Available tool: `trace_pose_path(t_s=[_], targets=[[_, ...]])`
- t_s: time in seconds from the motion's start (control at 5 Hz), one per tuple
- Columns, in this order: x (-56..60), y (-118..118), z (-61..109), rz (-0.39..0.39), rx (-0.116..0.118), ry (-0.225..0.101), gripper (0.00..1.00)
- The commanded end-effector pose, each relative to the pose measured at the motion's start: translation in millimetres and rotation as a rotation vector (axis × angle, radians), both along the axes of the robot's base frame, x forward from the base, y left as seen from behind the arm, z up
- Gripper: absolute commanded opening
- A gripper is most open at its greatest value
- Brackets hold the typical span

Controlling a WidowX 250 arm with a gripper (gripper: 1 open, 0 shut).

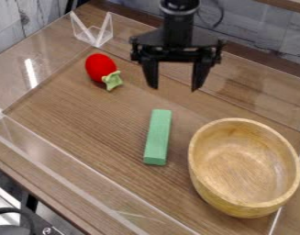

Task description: Remove the green object from the brown bowl and put it on the table

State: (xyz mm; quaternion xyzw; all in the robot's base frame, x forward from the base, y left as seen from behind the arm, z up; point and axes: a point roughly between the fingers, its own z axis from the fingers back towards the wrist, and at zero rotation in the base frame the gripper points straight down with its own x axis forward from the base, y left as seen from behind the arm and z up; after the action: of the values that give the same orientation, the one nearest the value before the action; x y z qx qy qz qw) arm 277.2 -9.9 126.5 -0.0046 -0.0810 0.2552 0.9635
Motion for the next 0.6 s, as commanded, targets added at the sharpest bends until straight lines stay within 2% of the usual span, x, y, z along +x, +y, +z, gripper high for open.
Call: trace_pose_path(t_s=[0.0, 0.2, 0.4], targets=[[-0.3, 7.1, 20.7, -0.022, -0.013, -0.056, 1.0], [-4.9, 15.1, 21.4, -0.044, -0.01, -0.042, 1.0], [-4.3, 10.3, 12.0, -0.051, 0.003, -0.023, 1.0]])
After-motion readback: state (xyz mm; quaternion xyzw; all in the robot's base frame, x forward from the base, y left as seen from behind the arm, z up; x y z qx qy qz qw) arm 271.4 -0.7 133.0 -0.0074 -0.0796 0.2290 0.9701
